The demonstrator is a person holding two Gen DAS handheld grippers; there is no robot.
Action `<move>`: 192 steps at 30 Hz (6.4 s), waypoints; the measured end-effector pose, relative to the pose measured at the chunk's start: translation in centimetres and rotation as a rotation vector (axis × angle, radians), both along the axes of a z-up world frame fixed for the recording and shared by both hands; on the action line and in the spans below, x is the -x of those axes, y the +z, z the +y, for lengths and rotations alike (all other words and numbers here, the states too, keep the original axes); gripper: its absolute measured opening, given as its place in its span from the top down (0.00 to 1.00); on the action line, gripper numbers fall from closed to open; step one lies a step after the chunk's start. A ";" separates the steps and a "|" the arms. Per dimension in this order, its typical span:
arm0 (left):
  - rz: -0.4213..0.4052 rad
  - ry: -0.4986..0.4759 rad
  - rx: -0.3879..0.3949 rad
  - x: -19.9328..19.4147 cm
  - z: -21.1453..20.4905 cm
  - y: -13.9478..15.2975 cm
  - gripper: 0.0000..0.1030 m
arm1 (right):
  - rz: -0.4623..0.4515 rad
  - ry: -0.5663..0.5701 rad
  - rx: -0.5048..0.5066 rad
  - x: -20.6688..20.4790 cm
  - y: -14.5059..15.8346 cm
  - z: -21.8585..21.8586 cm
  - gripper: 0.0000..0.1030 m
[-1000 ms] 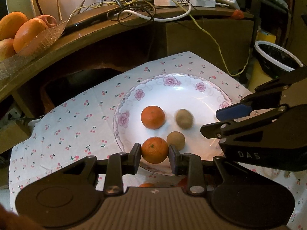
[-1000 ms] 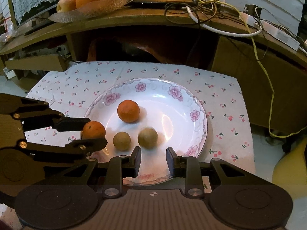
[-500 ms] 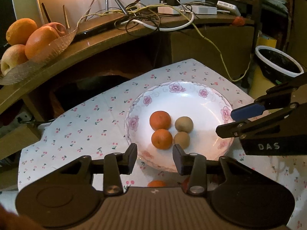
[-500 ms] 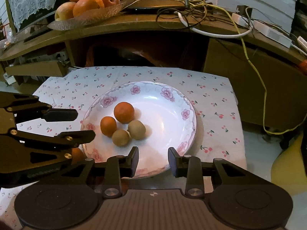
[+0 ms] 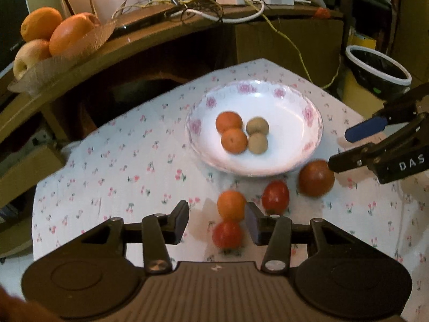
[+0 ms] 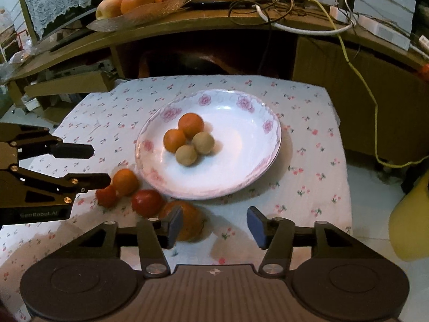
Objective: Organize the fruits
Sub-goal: 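Withdraw both tools from the plate toward the tomatoes, then grasp the large dark red tomato with the right tool while the left tool grasps a red tomato, then lift both held tomatoes off the cloth, then carry both held tomatoes into the white plate and open both tools, then grasp the remaining red tomato with the right tool while the left tool grasps the tangerine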
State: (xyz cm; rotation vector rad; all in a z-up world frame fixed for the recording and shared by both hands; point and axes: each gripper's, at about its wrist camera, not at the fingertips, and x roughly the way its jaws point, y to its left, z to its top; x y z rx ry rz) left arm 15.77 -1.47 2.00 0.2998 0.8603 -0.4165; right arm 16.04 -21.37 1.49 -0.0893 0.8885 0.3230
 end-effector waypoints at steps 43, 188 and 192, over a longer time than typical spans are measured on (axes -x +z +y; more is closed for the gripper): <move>0.116 -0.090 0.037 2.5 -0.3 -1.8 0.68 | 0.069 0.116 0.056 1.7 -1.3 3.4 0.60; 0.026 -0.027 -0.006 0.1 0.5 -0.5 0.61 | 0.019 0.070 -0.023 -0.1 -1.8 5.6 0.49; 0.034 -0.026 -0.009 0.1 0.9 -0.7 0.61 | 0.033 0.076 -0.021 -0.9 -2.6 6.4 0.49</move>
